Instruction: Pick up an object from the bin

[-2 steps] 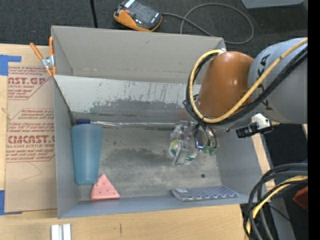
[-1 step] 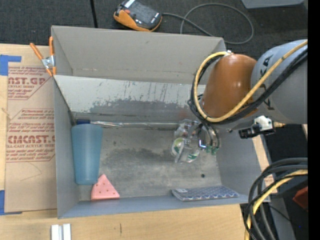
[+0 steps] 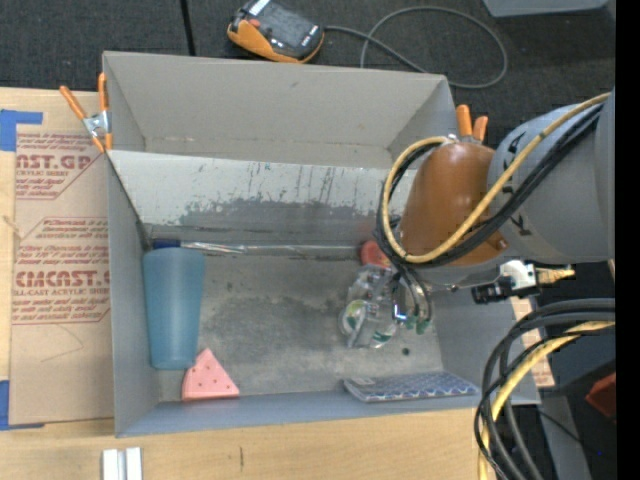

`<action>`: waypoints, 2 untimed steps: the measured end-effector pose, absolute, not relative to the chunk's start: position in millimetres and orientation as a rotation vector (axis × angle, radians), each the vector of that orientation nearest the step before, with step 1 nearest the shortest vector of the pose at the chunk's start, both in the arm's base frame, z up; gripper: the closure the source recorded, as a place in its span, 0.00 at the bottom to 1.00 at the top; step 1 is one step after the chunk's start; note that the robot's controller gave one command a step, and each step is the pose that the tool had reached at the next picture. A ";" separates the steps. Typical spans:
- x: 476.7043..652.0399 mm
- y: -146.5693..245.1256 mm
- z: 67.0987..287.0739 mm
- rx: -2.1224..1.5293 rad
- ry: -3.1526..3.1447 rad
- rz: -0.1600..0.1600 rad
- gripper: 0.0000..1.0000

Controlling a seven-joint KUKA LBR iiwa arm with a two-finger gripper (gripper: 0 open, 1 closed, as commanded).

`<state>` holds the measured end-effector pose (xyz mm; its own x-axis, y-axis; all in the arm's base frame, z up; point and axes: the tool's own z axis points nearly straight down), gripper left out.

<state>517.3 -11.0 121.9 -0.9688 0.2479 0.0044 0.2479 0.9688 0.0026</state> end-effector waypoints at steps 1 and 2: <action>527.5 -27.7 140.0 -0.427 -3.126 -0.010 1.00; 517.2 -43.3 91.3 -0.341 -3.129 -0.006 1.00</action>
Offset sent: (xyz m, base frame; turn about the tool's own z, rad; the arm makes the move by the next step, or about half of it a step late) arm -0.0085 -0.0417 -0.0519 -0.0599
